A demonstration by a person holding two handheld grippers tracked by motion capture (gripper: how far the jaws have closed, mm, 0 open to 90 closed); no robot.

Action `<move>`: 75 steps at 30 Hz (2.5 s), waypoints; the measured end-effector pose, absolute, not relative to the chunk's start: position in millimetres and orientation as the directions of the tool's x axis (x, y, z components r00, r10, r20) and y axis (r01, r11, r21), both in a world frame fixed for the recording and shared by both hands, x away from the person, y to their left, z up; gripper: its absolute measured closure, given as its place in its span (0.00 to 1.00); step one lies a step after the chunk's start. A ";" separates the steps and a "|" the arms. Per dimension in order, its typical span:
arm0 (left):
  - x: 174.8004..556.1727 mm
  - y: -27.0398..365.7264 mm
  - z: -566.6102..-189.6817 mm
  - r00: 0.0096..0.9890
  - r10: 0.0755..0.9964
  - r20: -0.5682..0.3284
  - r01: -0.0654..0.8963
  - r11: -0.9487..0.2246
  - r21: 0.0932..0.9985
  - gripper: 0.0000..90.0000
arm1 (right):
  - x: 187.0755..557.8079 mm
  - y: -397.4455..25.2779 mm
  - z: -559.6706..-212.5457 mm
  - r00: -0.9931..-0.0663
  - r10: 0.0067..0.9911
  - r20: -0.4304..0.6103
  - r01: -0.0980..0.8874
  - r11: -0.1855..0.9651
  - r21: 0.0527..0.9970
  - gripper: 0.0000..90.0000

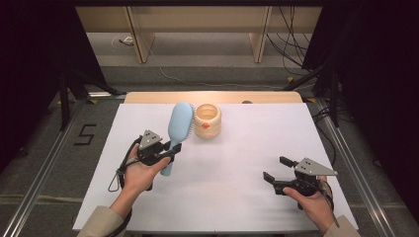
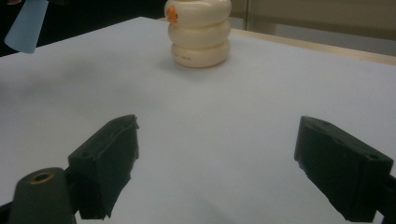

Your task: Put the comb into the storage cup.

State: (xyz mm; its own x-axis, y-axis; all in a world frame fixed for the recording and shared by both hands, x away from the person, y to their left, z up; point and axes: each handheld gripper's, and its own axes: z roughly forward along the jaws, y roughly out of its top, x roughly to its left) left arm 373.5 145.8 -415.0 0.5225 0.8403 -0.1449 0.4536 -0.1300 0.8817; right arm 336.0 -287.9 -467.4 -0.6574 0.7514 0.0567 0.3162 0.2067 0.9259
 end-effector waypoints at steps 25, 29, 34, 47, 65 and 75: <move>367.7 122.3 -415.6 0.560 0.815 -0.151 0.445 -0.142 0.884 0.77 | 337.3 -284.6 -467.3 -0.656 0.752 0.065 0.316 0.195 0.929 0.16; 367.1 119.4 -415.9 0.564 0.812 -0.150 0.442 -0.143 0.886 0.77 | 338.0 -283.9 -467.1 -0.657 0.751 0.068 0.317 0.193 0.929 0.16; 366.6 115.9 -416.5 0.568 0.810 -0.146 0.436 -0.146 0.888 0.77 | 338.5 -282.9 -467.3 -0.658 0.750 0.070 0.319 0.193 0.928 0.16; 363.8 105.1 -420.4 0.580 0.802 -0.142 0.432 -0.155 0.888 0.77 | 339.5 -279.8 -467.4 -0.660 0.748 0.076 0.323 0.190 0.927 0.16; 361.3 97.2 -420.9 0.594 0.792 -0.143 0.424 -0.156 0.892 0.77 | 342.6 -274.4 -469.6 -0.662 0.744 0.088 0.330 0.184 0.926 0.16; 360.8 92.4 -421.6 0.603 0.785 -0.142 0.420 -0.161 0.893 0.77 | 344.5 -273.1 -469.3 -0.657 0.748 0.097 0.333 0.173 0.927 0.16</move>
State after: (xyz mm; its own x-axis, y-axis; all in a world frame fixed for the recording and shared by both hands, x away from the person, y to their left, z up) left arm 360.8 92.4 -421.6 0.6028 0.7851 -0.1424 0.4203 -0.1607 0.8931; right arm 344.5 -273.1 -469.3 -0.6572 0.7475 0.0967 0.3331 0.1730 0.9269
